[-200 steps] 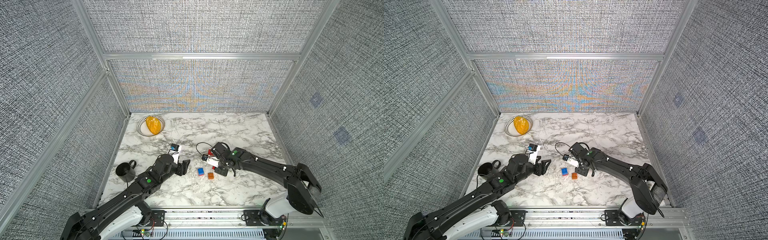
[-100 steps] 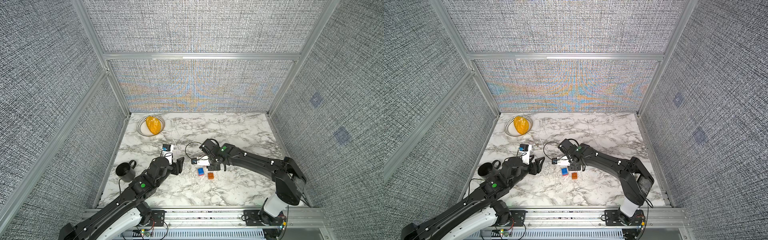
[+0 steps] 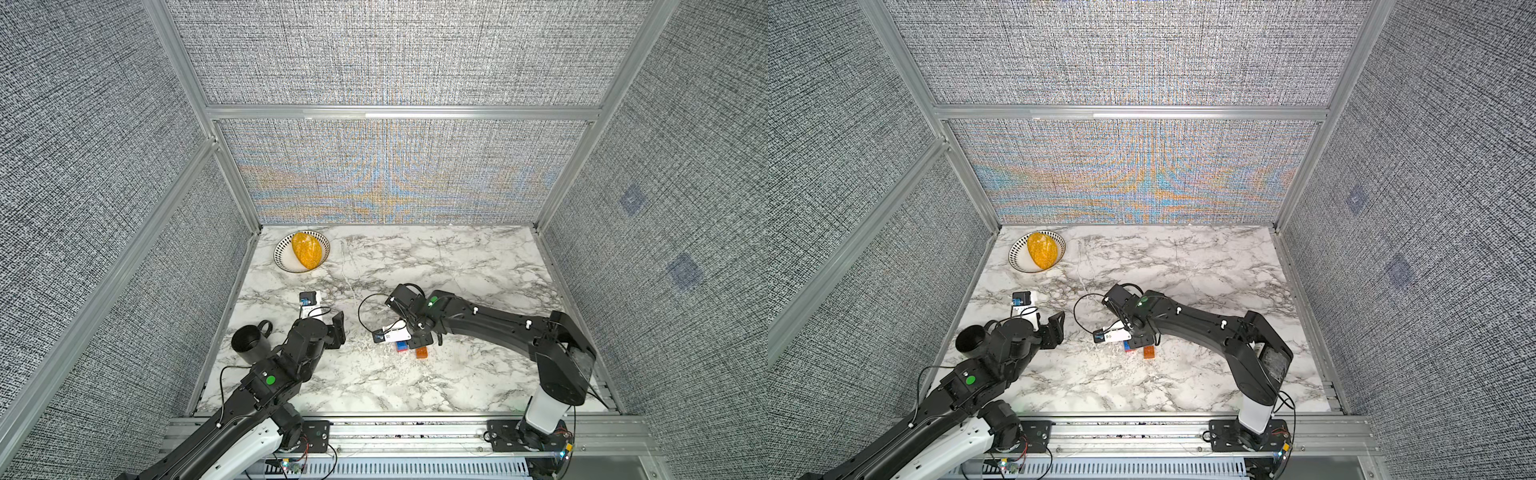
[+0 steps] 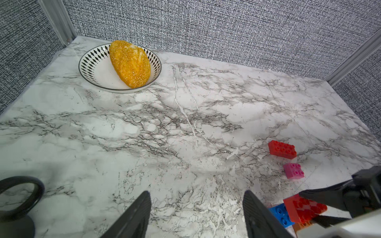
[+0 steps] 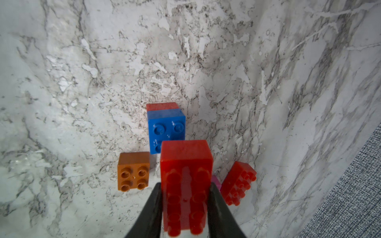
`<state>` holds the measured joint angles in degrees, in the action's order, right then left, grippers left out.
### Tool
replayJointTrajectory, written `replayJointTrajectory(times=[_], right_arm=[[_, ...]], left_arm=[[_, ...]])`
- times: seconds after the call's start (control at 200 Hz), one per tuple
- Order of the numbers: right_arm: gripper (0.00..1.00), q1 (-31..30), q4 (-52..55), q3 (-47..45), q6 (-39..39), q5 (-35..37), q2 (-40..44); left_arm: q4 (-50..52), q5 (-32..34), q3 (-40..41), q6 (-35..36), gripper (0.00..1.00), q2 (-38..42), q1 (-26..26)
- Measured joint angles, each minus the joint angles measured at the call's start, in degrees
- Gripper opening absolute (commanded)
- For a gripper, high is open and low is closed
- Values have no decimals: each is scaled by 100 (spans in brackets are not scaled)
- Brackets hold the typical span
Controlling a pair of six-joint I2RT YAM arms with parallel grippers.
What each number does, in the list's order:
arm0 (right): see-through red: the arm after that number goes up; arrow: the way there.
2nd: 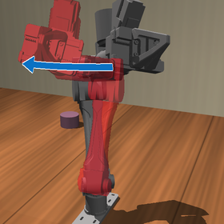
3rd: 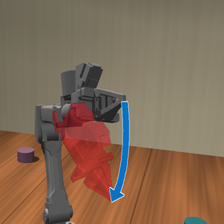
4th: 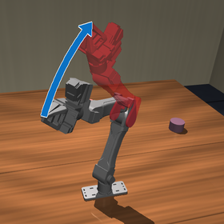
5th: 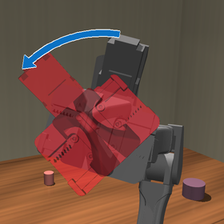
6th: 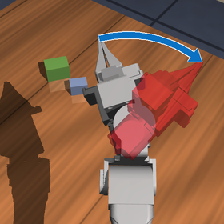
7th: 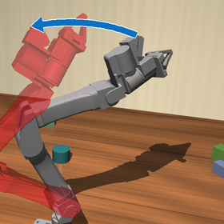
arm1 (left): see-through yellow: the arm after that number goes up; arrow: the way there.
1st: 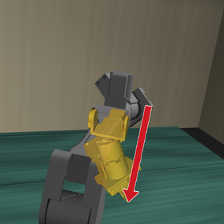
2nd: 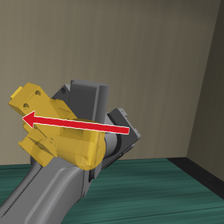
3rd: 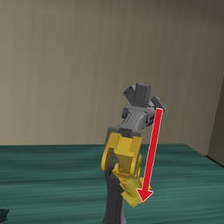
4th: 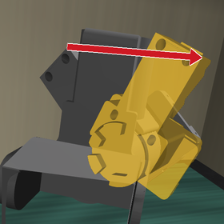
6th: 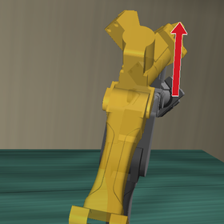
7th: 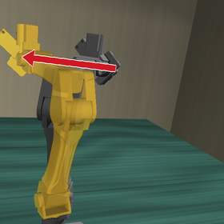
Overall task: Assemble the letter p with lego
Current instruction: Assemble the lego brick with the lego brick.
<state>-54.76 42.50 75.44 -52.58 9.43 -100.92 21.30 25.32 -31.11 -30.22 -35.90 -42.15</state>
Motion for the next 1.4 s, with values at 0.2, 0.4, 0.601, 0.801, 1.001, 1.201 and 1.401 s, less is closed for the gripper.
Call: replayJointTrajectory(times=[0.2,0.4,0.601,0.801,1.001,1.201,1.401], right_arm=[[0,-87,50,15,17,-48,-105],[0,-111,48,-52,22,-46,-127],[0,-114,42,-26,24,-26,-195],[0,-111,35,-11,24,-24,-229],[0,-114,31,20,22,-17,-278],[0,-114,190,221,15,39,-431],[0,-118,354,365,0,66,-562]], left_arm=[[70,-9,-22,2,72,-83,35],[70,-44,-24,4,72,-76,57],[70,-46,-24,9,72,-74,68],[70,-101,-22,26,72,-81,81],[70,-151,-17,48,72,-136,94],[68,-293,-17,127,72,-205,101],[66,-442,-17,166,72,-240,105]])
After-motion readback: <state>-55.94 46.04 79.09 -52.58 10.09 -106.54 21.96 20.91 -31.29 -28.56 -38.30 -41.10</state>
